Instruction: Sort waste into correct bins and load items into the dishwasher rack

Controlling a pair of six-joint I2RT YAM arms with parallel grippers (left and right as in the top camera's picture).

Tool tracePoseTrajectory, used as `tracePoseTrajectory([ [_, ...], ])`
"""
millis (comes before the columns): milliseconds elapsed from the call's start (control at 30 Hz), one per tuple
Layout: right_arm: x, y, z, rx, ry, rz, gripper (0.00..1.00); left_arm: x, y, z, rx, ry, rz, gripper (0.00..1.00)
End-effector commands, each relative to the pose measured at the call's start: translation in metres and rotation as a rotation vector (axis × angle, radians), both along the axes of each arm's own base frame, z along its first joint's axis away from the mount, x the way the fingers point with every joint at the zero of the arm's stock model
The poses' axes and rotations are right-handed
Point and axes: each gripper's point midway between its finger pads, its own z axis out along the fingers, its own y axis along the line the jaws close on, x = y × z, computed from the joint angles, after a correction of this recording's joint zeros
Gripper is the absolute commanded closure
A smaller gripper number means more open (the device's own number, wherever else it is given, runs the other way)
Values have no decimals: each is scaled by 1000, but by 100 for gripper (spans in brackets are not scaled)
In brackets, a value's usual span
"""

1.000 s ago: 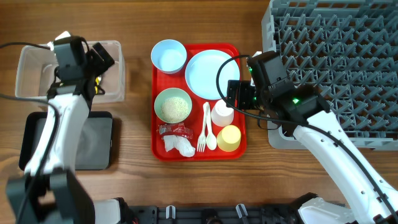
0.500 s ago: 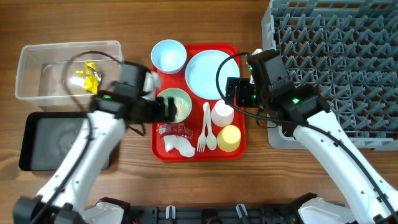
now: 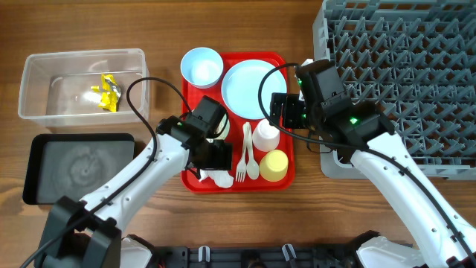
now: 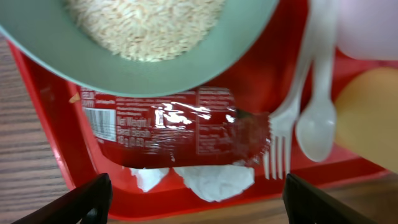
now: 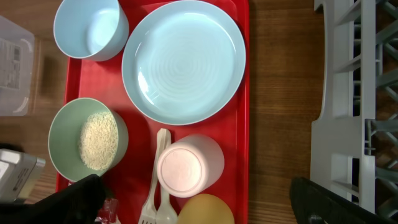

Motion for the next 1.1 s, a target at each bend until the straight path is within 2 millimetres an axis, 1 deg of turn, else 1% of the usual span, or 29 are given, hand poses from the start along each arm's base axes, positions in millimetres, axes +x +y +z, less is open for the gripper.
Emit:
tracePoseTrajectory([
  [0,1,0,7,11,-13,-10,0,4,12,-13,83,0,94,13],
  [300,2,-3,7,-4,-20,-20,0,8,10,-43,116,50,91,15],
  [400,3,-4,7,-7,-21,-23,0,9,9,-48,118,54,92,18],
  [467,3,-4,7,-9,-22,-24,0,10,9,-48,117,51,91,26],
  [600,3,-4,7,-9,-24,-25,0,10,9,-48,116,51,91,57],
  [700,3,-4,7,-9,-24,-25,0,10,9,-48,117,51,92,75],
  [733,3,-4,7,-9,-24,-25,0,10,9,-48,116,51,92,83],
  [800,3,-4,7,-9,-23,-25,0,10,9,-48,117,51,92,96],
  [1000,3,-4,7,-8,-23,-25,0,5,9,-44,113,67,89,96],
  [1067,3,-4,7,-8,-23,-25,0,6,8,-32,105,54,87,96],
])
